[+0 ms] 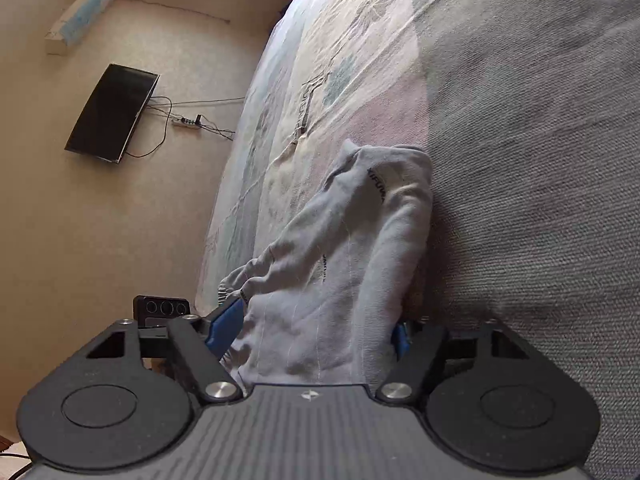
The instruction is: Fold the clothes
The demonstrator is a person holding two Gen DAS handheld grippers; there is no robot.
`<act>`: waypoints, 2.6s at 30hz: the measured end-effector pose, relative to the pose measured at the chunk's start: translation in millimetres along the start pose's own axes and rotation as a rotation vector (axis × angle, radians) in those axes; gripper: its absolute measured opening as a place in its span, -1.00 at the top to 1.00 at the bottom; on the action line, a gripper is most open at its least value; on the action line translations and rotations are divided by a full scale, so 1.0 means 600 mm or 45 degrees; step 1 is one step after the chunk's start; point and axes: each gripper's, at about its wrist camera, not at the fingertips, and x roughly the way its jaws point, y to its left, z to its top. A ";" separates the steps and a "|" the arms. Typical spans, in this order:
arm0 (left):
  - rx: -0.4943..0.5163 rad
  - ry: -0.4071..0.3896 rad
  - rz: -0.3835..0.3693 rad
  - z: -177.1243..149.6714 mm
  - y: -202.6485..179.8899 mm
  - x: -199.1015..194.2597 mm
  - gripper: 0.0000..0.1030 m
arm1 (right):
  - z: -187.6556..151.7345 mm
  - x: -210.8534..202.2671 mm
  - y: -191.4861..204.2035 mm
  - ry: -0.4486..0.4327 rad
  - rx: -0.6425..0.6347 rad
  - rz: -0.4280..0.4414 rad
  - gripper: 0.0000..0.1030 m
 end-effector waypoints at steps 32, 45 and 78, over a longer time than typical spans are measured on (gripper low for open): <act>-0.158 -0.086 0.164 -0.010 0.031 -0.017 0.22 | -0.011 0.009 -0.025 -0.033 0.105 -0.096 0.84; -0.120 -0.116 0.204 -0.012 0.015 -0.010 0.51 | -0.022 0.016 -0.004 -0.056 0.035 -0.173 0.88; 0.370 -0.034 0.247 0.020 -0.279 0.114 0.59 | -0.084 -0.211 0.086 -0.447 -0.148 -0.177 0.82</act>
